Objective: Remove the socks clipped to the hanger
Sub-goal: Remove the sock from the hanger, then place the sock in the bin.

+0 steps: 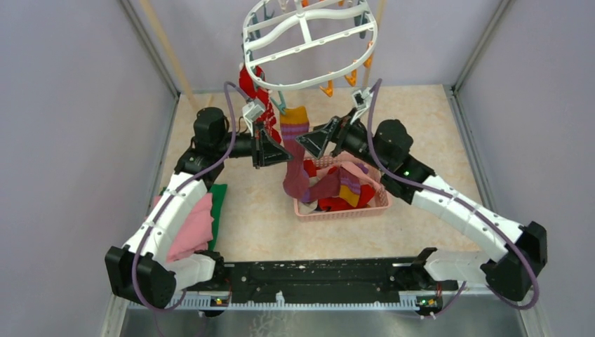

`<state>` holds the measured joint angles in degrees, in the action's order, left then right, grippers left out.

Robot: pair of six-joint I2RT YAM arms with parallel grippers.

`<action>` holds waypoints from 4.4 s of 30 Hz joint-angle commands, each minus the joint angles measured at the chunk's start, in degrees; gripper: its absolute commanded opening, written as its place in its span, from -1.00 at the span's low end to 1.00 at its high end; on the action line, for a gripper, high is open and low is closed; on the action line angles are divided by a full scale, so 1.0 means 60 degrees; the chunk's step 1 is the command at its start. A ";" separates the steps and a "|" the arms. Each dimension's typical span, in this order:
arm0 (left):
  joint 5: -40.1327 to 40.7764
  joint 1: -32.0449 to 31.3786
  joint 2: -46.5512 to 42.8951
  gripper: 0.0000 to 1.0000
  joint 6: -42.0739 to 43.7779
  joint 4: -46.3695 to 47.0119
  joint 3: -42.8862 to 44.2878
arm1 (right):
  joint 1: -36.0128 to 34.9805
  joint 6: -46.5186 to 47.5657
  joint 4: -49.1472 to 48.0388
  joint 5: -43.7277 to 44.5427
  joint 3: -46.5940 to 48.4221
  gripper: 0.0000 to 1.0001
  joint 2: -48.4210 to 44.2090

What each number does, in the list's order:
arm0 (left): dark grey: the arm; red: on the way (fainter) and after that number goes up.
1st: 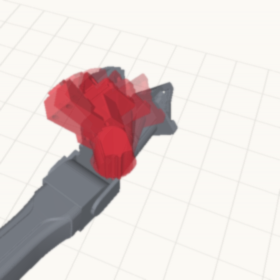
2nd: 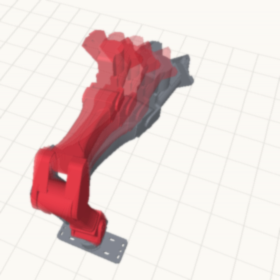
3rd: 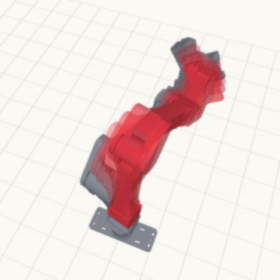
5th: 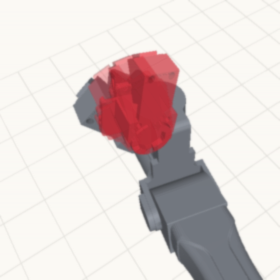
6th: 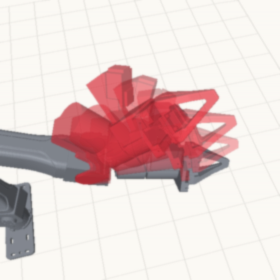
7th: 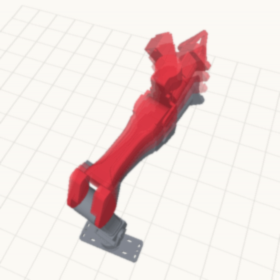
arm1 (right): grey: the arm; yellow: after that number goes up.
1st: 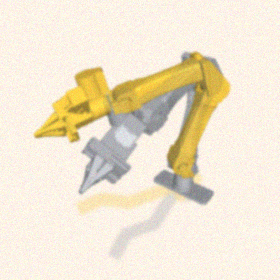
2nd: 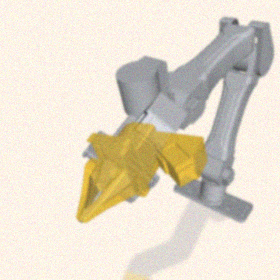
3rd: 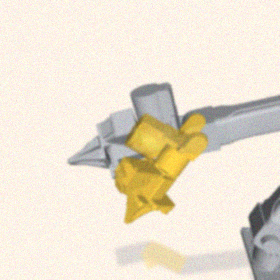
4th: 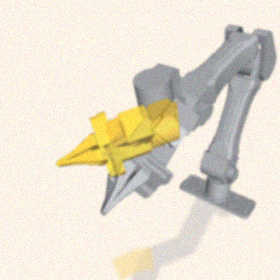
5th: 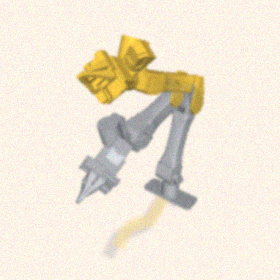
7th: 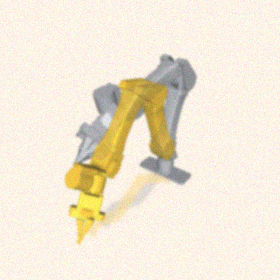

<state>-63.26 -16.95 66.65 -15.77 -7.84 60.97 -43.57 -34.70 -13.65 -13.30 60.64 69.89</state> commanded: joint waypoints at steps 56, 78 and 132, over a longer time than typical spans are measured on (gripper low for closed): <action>0.1621 -0.0397 -0.0348 -1.00 -0.0983 -0.0871 0.0615 | -0.1987 0.6209 -0.1428 0.4316 0.4156 -0.33 0.3025; 0.1075 -0.0568 0.0188 -1.00 -0.1835 0.0665 0.0043 | -0.1309 0.4369 -0.1566 0.3462 0.3403 -1.00 0.2208; 0.3182 -0.4614 0.8068 0.97 0.2537 -0.1535 0.4172 | -0.1071 0.3157 -0.0479 0.3253 0.2765 -1.00 0.0844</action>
<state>-46.28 -44.66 120.68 -5.89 -13.93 89.58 -50.76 -15.22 -16.34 6.11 77.30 77.67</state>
